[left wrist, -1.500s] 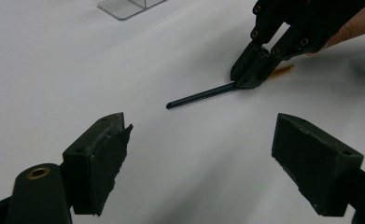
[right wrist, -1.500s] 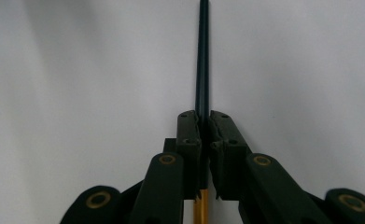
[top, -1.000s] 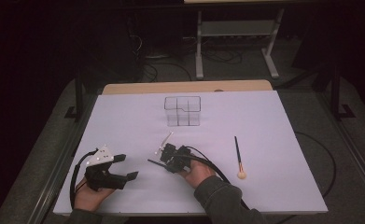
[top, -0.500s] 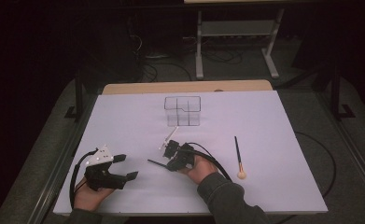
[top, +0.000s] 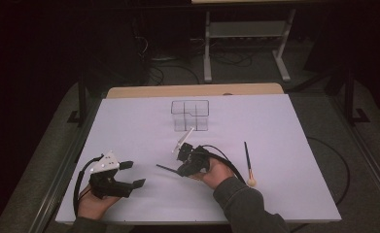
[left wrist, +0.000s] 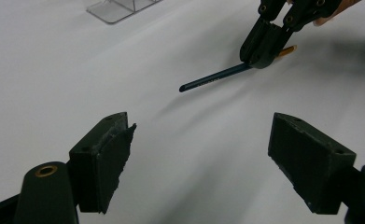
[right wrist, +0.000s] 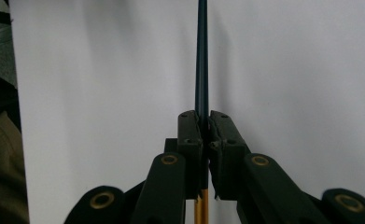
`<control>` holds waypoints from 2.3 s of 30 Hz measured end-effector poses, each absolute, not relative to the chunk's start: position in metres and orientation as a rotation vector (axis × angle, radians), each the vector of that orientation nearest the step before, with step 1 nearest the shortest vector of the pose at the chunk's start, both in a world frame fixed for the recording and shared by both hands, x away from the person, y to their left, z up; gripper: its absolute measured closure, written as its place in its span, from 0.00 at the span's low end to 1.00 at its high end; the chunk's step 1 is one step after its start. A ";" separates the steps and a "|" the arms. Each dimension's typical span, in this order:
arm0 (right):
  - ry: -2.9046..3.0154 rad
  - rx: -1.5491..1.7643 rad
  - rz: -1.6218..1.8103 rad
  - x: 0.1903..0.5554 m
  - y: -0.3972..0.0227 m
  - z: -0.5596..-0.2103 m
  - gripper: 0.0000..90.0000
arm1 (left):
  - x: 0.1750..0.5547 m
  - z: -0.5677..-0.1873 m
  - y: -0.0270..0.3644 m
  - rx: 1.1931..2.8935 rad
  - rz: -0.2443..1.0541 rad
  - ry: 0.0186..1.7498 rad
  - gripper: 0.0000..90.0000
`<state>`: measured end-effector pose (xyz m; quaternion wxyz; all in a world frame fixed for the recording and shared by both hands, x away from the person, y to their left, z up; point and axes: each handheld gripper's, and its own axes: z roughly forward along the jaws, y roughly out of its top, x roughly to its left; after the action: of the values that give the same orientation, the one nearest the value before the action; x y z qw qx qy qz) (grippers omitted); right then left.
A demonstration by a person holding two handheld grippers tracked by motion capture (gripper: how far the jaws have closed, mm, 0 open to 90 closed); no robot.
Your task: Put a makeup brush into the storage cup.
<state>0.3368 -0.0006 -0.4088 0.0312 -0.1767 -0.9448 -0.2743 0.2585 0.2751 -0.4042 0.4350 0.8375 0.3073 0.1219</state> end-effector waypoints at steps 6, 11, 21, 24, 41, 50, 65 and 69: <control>-2.924 -0.504 -0.877 0.334 -0.012 -0.400 0.92 | 0.259 -0.402 0.272 2.079 0.278 0.753 0.24; -2.933 -0.458 -0.894 0.334 -0.020 -0.395 0.92 | 0.259 -0.399 0.268 2.089 0.277 0.739 0.24; -2.900 -0.405 -0.934 0.334 -0.040 -0.382 0.92 | 0.266 -0.393 0.257 2.100 0.215 0.699 0.28; -2.894 -0.384 -0.956 0.334 -0.048 -0.377 0.92 | 0.269 -0.391 0.252 2.111 0.195 0.687 0.29; -2.883 -0.349 -1.006 0.335 -0.083 -0.348 0.92 | 0.286 -0.348 0.219 2.217 0.145 0.547 0.32; -2.893 -0.271 -1.019 0.334 -0.089 -0.333 0.92 | 0.294 -0.329 0.202 2.281 0.131 0.472 0.36; -2.901 -0.180 -1.020 0.326 -0.091 -0.326 0.92 | 0.304 -0.314 0.170 2.361 0.055 0.377 0.49; -2.900 -0.159 -1.017 0.325 -0.089 -0.327 0.92 | 0.306 -0.316 0.167 2.372 0.025 0.367 0.53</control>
<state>0.3252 -0.0889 -0.3274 0.0321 -0.0515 -0.9419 -0.3303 0.3061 0.1666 -0.3163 0.3624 0.9210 0.1423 0.0098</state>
